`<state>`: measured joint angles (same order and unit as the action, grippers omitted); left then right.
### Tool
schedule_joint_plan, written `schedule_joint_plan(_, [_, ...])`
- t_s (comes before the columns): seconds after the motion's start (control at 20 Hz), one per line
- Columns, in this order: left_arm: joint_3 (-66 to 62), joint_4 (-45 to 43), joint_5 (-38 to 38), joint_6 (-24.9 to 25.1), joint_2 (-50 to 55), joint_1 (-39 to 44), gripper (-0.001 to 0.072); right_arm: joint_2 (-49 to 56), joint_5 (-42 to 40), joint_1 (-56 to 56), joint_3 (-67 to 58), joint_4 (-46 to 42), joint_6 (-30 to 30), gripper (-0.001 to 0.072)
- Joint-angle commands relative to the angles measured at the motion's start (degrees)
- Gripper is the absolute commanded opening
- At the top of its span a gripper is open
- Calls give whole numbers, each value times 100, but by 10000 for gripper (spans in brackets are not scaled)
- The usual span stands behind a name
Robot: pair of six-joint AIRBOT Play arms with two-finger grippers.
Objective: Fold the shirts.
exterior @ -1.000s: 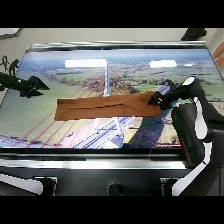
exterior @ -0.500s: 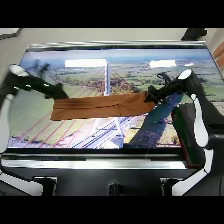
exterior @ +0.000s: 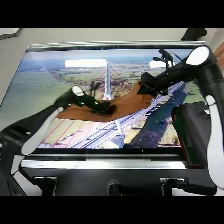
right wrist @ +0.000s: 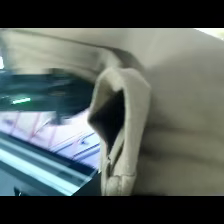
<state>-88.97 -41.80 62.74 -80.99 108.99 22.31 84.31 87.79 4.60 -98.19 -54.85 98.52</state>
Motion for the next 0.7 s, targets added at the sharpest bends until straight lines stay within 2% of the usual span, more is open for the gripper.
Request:
schedule_joint_plan(0.0, [26, 1093, -212, 0, 459, 531, 28, -614, 374, 96, -7, -210, 295, 38])
schedule_joint_plan(0.05, [26, 1379, -262, 13, 520, 699, 28, -732, 551, 96, -7, -321, 334, 39])
schedule_joint_plan(0.15, [24, 2100, -422, 411, 573, 999, 27, -887, 841, 94, -7, -647, 409, 39])
schedule_joint_plan(0.25, [22, 2302, -588, 479, 527, 1091, 26, -898, 1023, 94, -7, -997, 417, 39])
schedule_joint_plan(0.35, [24, 2065, -492, 588, 332, 846, 25, -824, 914, 98, -7, -929, 343, 38])
schedule_joint_plan(0.45, [24, 1357, -363, 584, -140, 361, 25, -640, 608, 195, -7, -584, 278, 38])
schedule_joint_plan(0.55, [26, 723, -308, 581, -800, -326, 25, -352, 186, 474, -9, -227, 190, 37])
schedule_joint_plan(0.65, [26, 503, -249, 586, -1504, -1172, 26, 44, -350, 894, -9, 232, 98, 38])
